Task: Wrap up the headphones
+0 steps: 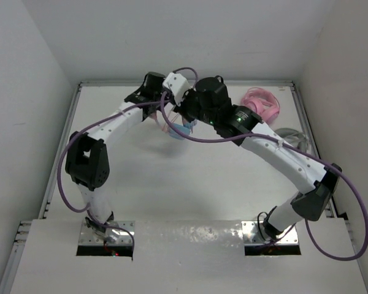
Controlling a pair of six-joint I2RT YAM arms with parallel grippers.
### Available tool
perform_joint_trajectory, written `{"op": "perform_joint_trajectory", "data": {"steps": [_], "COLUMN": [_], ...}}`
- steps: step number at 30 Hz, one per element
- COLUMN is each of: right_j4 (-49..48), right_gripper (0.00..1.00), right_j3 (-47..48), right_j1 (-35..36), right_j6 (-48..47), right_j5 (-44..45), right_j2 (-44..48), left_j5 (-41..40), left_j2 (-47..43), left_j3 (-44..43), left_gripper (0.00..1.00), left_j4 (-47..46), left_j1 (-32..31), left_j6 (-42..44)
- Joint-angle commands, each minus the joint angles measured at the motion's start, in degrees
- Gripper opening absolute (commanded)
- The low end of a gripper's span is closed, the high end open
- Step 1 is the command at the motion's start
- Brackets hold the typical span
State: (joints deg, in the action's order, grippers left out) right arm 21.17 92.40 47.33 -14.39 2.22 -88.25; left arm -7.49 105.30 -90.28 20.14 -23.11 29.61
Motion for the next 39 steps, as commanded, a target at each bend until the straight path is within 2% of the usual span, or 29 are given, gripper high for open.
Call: {"op": "perform_joint_trajectory", "data": {"steps": [1, 9, 15, 20, 23, 27, 33, 37, 39], "right_j4": [2.0, -1.6, -5.8, -8.5, -11.1, -14.1, -26.3, -31.6, -33.0], "right_gripper": [0.0, 0.0, 0.0, 0.0, 0.0, 0.0, 0.0, 0.0, 0.0], "right_j3": [4.3, 4.1, 2.6, -1.1, -6.3, -10.0, -18.6, -23.4, -26.1], "right_j1": [-4.1, -9.8, -14.9, -18.9, -21.2, -26.9, -29.1, -29.1, -29.1], "right_j6": [-8.1, -15.0, -12.2, -5.6, -0.6, 8.7, 16.1, 19.7, 20.3], "right_j5": [12.5, 19.0, 14.6, 3.4, -1.8, -14.6, -30.8, -33.6, -33.1], "right_j2": [-0.7, 0.4, 0.6, 2.5, 4.1, 4.7, 6.9, 9.8, 12.4], "left_j5": [3.3, 7.2, 15.6, 19.6, 25.8, 35.9, 36.1, 31.1, 28.5], "left_j2": [-6.8, -9.1, -9.7, -10.4, -10.4, -10.6, -10.5, -9.0, -8.8], "left_j3": [-1.1, 0.6, -1.6, -4.6, -9.4, -14.0, -18.3, -20.7, -20.7], "left_gripper": [0.0, 0.0, 0.0, 0.0, 0.0, 0.0, 0.0, 0.0, 0.0], "left_j4": [-4.9, 1.5, 9.2, 13.6, 17.7, 23.6, 23.6, 22.4, 22.2], "left_j1": [1.3, -1.6, -2.5, -2.5, -2.4, -2.4, -2.4, -2.3, -1.9], "left_j6": [5.4, 7.5, 4.5, -0.1, -1.3, -1.0, -6.1, -12.2, -12.4]}}
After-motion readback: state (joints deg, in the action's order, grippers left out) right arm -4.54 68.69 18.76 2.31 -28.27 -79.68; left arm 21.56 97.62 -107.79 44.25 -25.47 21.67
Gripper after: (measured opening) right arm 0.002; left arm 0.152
